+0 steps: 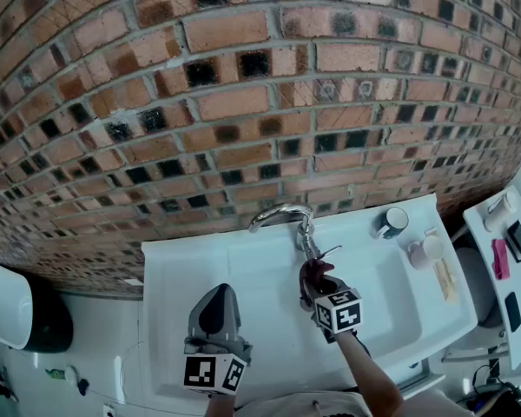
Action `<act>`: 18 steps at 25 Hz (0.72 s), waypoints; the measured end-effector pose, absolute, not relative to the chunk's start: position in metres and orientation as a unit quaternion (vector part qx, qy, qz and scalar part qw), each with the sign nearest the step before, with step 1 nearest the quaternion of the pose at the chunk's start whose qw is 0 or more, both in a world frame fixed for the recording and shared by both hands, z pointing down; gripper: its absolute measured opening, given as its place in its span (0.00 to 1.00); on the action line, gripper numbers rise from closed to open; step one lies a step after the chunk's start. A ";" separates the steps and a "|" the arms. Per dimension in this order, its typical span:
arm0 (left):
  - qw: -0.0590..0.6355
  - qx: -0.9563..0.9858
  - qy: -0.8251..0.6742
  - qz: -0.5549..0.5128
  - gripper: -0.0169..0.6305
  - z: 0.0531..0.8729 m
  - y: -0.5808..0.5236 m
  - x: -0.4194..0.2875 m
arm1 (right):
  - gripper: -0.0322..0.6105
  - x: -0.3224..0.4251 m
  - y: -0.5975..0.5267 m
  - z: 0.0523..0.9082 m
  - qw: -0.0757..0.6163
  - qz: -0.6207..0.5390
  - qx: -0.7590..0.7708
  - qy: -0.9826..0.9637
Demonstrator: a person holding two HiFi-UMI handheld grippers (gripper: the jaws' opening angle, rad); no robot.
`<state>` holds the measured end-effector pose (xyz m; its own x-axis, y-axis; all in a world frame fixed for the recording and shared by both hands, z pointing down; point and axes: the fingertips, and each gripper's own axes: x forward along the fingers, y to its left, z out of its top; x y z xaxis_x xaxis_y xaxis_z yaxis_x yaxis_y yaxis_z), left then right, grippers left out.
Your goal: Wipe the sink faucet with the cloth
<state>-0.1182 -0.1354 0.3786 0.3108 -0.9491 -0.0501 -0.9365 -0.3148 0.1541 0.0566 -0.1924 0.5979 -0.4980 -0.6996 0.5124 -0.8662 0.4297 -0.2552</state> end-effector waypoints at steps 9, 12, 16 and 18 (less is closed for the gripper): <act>0.051 0.807 -0.585 -0.064 0.03 0.384 -0.140 -0.118 | 0.13 0.067 -0.206 0.578 0.180 0.209 0.472 -0.837; 0.051 0.805 -0.587 -0.066 0.03 0.383 -0.140 -0.120 | 0.13 0.081 -0.209 0.567 0.172 0.199 0.485 -0.834; 0.050 0.806 -0.586 -0.069 0.03 0.382 -0.138 -0.120 | 0.13 0.116 -0.212 0.545 0.144 0.191 0.525 -0.817; 0.049 0.806 -0.585 -0.070 0.03 0.381 -0.137 -0.120 | 0.13 0.131 -0.214 0.533 0.136 0.180 0.540 -0.811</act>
<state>-0.1198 -0.1374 0.3809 0.3048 -0.9508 -0.0555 -0.9370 -0.3098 0.1614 0.1314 -0.2140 0.5329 -0.3801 -0.8261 0.4161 -0.9246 0.3522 -0.1453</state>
